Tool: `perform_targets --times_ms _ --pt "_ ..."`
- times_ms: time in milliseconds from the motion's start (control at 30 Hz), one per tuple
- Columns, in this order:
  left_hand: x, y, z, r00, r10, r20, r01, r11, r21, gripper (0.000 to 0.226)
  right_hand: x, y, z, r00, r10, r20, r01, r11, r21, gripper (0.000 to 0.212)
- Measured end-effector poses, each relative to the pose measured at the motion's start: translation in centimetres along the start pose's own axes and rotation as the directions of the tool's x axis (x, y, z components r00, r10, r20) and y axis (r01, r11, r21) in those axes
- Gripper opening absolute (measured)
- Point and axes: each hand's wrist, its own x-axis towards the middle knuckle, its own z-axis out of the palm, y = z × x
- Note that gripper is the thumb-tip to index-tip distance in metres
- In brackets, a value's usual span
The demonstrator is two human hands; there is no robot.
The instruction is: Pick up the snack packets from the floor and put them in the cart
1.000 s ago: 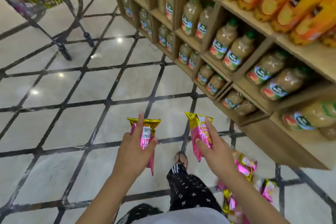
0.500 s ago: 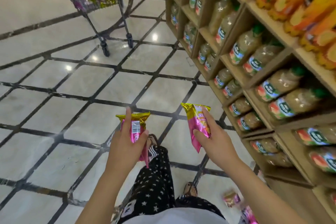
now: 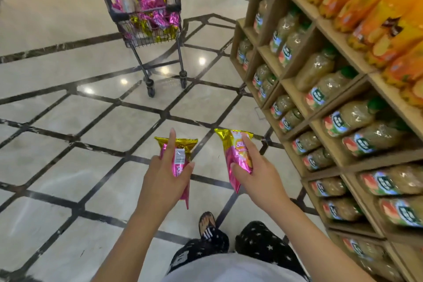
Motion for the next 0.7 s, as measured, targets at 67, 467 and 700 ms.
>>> perform_targets --times_ms 67,467,700 --pt "2.0 0.0 -0.6 1.000 -0.010 -0.006 0.010 1.000 -0.018 0.086 2.1 -1.2 0.0 0.999 0.000 0.050 0.001 1.000 -0.017 0.072" --pt "20.2 0.7 -3.0 0.990 -0.109 -0.086 0.106 0.994 -0.042 0.084 23.6 -7.2 -0.5 0.989 -0.019 0.148 0.018 1.000 0.006 0.073" --pt "34.1 2.9 -7.5 0.981 -0.151 -0.123 0.154 0.988 0.015 0.084 37.9 -13.3 -2.6 0.974 -0.044 0.222 0.043 0.999 0.011 0.076"
